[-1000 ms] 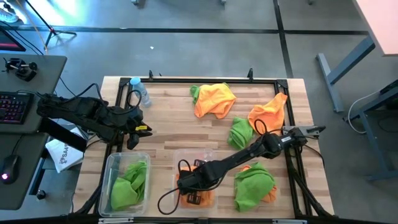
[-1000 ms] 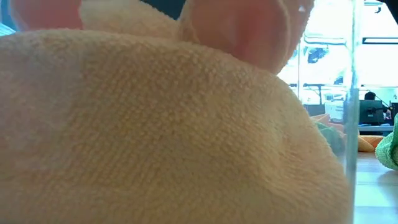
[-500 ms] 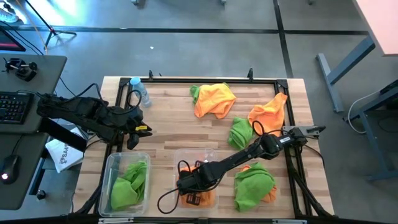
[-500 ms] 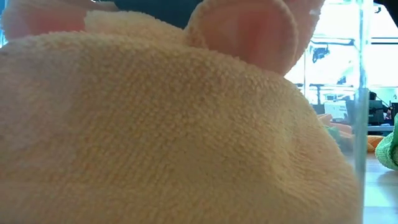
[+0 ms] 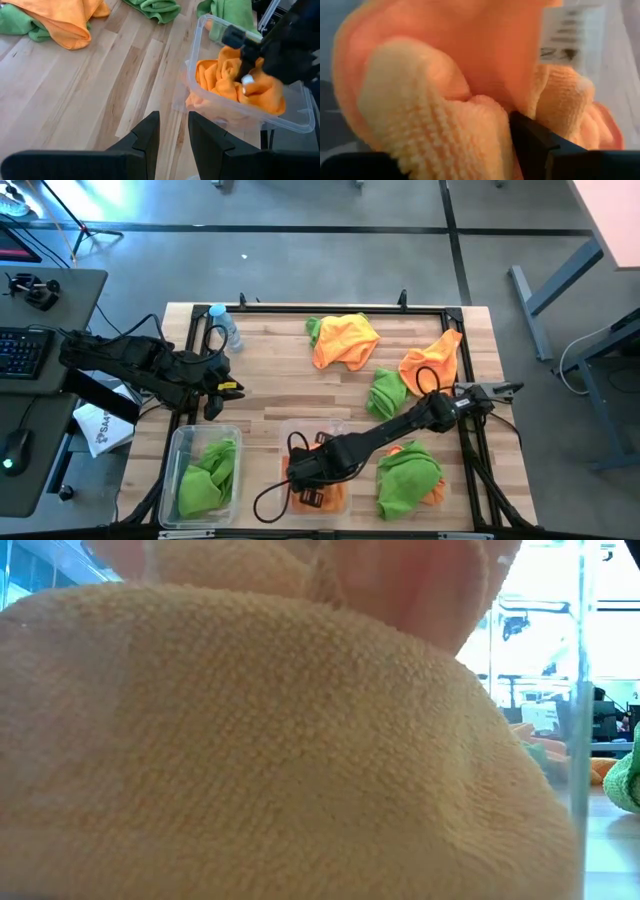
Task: Sort microfiber towel by color & place in baskets
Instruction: Put the orange towel into the right transparent bin
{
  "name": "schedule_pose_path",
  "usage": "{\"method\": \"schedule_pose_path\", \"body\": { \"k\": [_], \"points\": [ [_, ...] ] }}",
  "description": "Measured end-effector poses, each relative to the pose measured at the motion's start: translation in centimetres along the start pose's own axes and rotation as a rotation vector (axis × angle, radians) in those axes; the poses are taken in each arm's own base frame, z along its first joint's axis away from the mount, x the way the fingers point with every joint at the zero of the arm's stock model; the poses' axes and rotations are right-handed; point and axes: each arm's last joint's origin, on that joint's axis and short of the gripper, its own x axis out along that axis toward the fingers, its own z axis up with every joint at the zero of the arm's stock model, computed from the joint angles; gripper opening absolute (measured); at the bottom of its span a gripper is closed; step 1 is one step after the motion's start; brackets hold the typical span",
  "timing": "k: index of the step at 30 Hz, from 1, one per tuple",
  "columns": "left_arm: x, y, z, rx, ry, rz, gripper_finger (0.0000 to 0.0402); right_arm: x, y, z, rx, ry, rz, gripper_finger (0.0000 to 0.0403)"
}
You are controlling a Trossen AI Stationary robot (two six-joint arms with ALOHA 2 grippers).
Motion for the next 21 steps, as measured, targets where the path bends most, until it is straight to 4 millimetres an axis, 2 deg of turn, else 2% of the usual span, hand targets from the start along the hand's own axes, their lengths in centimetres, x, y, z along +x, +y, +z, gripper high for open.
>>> {"method": "schedule_pose_path", "body": {
  "k": [8, 12, 16, 21],
  "points": [
    [0.0, 0.0, 0.0, 0.000, 0.001, 0.001, 0.0090, -3.9, 0.0, 0.2, 0.001, -0.069, 0.026, 0.0111],
    [0.0, 0.0, 0.0, 0.000, 0.001, 0.001, 0.0090, -5.5, -0.3, -0.5, -0.004, -0.028, 0.006, 0.0111],
    [0.0, 0.0, 0.0, 0.000, 0.001, 0.001, 0.0090, -6.1, -0.5, -1.5, 0.036, 0.048, -0.028, 0.0111],
    [0.0, 0.0, 0.0, -0.001, 0.001, 0.001, 0.0090, -5.9, 0.0, -2.0, 0.011, 0.155, 0.081, 0.0111]
  ]
}}
